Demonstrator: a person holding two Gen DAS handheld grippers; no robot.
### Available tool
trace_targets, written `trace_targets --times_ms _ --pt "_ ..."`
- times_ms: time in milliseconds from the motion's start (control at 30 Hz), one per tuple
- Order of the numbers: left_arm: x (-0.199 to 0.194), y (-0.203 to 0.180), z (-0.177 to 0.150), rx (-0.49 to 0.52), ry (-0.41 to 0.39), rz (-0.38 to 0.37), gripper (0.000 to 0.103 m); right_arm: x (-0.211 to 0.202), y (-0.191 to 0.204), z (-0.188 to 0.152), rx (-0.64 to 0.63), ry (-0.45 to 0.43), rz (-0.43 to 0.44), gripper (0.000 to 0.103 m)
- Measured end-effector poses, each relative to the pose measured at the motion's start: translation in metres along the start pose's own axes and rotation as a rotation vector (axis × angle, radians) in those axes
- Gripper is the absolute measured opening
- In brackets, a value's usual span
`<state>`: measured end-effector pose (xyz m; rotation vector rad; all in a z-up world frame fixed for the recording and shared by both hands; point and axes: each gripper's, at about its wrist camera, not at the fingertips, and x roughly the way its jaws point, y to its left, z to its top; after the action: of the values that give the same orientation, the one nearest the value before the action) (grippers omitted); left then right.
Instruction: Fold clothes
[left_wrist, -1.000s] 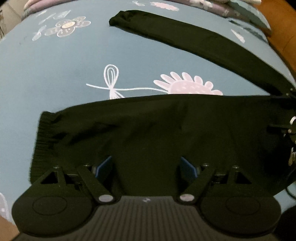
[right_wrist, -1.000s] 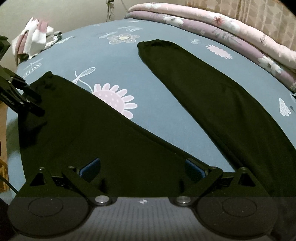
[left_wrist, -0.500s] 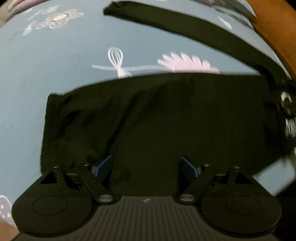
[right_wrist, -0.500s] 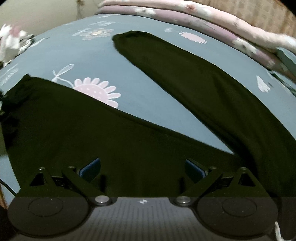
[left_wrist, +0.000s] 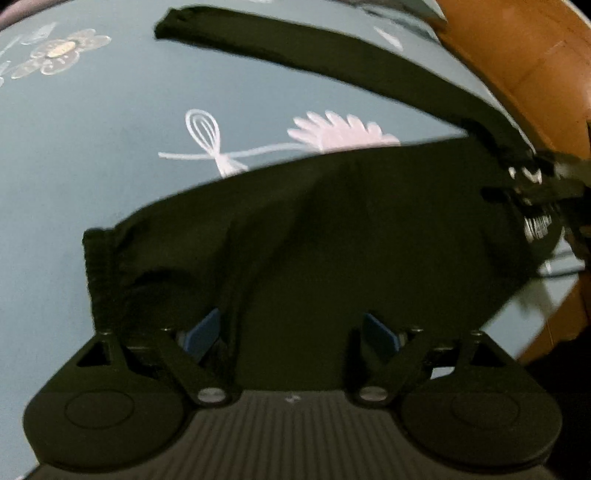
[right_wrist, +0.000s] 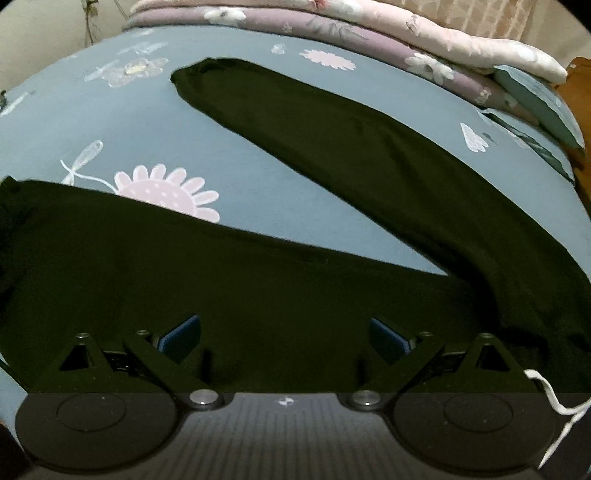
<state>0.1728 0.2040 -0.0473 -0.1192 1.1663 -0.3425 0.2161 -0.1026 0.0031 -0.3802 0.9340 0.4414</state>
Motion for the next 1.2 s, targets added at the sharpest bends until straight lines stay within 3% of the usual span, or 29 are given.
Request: trace_targets --times_ms 100,233,433,500,600,700,867,967,1067,1200 --pt "-0.008 0.005 0.019 -0.001 -0.065 -0.011 0.085 0.003 0.006 0.003 0.019 0.019 -0.007 0.1" --pt "-0.008 0.014 0.052 -0.032 -0.165 -0.116 0.085 0.008 0.016 0.008 0.027 0.035 -0.015 0.1" --pt "0.03 0.026 0.067 -0.069 -0.047 -0.149 0.084 0.009 0.024 0.01 0.031 0.064 -0.041 0.1" --pt "0.024 0.021 0.068 -0.045 -0.067 -0.129 0.084 0.009 0.025 0.008 0.034 0.073 -0.051 0.1" --pt "0.016 0.013 0.072 -0.027 -0.101 -0.163 0.084 0.01 0.026 0.005 0.049 0.088 -0.053 0.1" --pt "0.022 0.003 0.075 -0.002 -0.076 -0.212 0.085 0.012 0.029 0.004 0.05 0.099 -0.057 0.1" --pt "0.035 -0.006 0.072 0.033 -0.031 -0.205 0.084 0.014 0.033 0.005 0.049 0.104 -0.053 0.1" --pt "0.022 -0.007 0.071 0.042 -0.057 -0.195 0.084 0.014 0.033 0.004 0.046 0.114 -0.056 0.1" --pt "0.015 -0.008 0.071 0.062 -0.056 -0.235 0.085 0.014 0.032 0.004 0.053 0.12 -0.054 0.1" --pt "0.036 -0.008 0.07 0.095 0.006 -0.159 0.085 0.02 0.031 0.004 0.061 0.132 -0.058 0.1"
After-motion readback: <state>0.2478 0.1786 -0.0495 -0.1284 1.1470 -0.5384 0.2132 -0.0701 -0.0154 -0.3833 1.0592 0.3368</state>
